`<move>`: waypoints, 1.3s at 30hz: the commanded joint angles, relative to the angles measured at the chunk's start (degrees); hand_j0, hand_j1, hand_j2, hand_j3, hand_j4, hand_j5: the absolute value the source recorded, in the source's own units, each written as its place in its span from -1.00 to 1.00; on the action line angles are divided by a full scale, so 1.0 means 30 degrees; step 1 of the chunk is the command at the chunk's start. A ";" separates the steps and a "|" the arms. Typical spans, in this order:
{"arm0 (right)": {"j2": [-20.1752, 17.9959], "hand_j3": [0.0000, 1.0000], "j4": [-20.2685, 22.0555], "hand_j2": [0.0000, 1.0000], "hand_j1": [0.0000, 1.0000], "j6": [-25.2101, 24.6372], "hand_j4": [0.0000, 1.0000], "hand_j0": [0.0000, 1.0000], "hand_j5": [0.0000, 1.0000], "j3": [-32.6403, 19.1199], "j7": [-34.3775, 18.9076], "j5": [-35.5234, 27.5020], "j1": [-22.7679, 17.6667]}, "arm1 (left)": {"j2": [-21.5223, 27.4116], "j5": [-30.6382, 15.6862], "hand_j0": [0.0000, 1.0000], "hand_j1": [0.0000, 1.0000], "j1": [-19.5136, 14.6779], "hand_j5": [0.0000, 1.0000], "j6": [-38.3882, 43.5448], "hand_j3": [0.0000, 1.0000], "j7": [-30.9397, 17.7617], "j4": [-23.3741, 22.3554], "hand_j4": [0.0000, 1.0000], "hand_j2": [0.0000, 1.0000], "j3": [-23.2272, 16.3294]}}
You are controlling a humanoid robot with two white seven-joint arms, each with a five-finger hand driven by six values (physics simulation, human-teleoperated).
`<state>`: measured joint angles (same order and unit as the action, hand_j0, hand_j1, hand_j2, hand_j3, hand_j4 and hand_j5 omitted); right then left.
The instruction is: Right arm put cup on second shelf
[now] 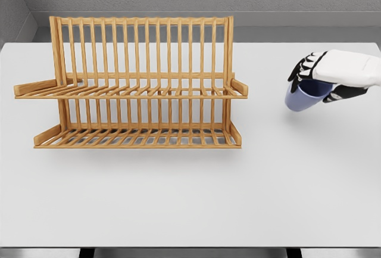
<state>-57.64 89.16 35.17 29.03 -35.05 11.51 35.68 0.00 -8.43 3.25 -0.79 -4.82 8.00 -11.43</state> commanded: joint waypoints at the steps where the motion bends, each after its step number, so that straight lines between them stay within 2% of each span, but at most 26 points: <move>1: -0.0006 0.12 0.0044 0.12 0.12 -0.0057 0.12 0.12 0.12 -0.0068 0.0016 -0.0114 0.0029 | 0.0001 -0.0003 1.00 1.00 -0.0029 1.00 -0.0001 1.00 -0.0005 0.0000 1.00 1.00 0.0001; 10: 0.0082 0.12 0.0834 0.12 0.12 -0.0057 0.12 0.12 0.12 -0.0244 0.0016 -0.0143 0.1201 | 0.0001 -0.0003 1.00 1.00 -0.0029 1.00 -0.0001 1.00 -0.0005 0.0000 1.00 1.00 0.0001; 15: 0.0112 0.12 0.1772 0.12 0.12 -0.0057 0.12 0.12 0.12 -0.0244 0.0016 -0.0114 0.1494 | 0.0001 -0.0003 1.00 1.00 0.0000 1.00 -0.0001 1.00 0.0024 0.0000 1.00 1.00 0.0001; 22: 0.0492 0.12 0.2065 0.12 0.12 -0.0057 0.12 0.12 0.12 -0.0244 0.0016 -0.0114 0.1875 | 0.0001 -0.0003 1.00 1.00 0.0000 1.00 -0.0001 1.00 -0.0005 0.0000 1.00 1.00 0.0001; 33: 0.0961 0.12 0.3676 0.12 0.12 -0.0057 0.12 0.12 0.12 -0.0214 0.0016 -0.0144 0.2315 | 0.0001 -0.0003 1.00 1.00 0.0000 1.00 -0.0001 1.00 -0.0005 0.0000 1.00 1.00 0.0001; 39: 0.1370 0.12 0.3765 0.12 0.12 -0.0057 0.12 0.12 0.12 -0.0068 0.0016 -0.0114 0.2930 | 0.0001 -0.0003 1.00 1.00 0.0000 1.00 -0.0001 1.00 -0.0005 0.0000 1.00 1.00 0.0001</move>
<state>-53.95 100.27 35.18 28.68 -35.05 11.41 44.65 0.00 -8.43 3.25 -0.79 -4.82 8.00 -11.43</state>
